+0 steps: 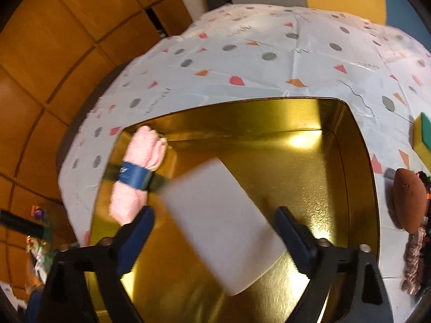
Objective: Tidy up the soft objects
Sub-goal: 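Grasp the white sponge block with the right gripper and place it in the gold tray, then move the right gripper back toward the remaining items on the sheet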
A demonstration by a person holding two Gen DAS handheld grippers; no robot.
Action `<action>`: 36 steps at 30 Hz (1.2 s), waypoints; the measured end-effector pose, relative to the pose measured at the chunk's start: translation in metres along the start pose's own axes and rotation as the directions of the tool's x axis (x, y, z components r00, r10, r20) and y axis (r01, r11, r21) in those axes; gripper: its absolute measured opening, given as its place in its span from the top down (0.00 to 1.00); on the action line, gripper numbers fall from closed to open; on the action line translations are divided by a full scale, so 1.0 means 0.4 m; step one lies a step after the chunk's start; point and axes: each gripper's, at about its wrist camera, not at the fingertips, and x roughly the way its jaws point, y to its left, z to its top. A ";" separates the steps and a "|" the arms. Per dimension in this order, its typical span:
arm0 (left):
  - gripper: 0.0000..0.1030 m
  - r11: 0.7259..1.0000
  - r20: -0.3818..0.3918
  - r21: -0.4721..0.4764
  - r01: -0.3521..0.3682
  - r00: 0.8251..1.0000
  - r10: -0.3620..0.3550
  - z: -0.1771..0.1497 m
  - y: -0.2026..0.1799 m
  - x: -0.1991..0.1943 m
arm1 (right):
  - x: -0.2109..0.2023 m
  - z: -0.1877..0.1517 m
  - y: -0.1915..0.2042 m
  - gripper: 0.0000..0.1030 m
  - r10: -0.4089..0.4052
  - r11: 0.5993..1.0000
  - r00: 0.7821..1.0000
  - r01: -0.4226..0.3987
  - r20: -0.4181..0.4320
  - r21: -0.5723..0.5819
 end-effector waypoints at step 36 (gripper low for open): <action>0.32 0.929 -0.071 0.183 0.322 0.947 -0.314 0.045 -0.316 -0.054 | -0.526 -0.320 -0.616 0.07 -0.394 0.914 0.878 0.342 0.270 0.219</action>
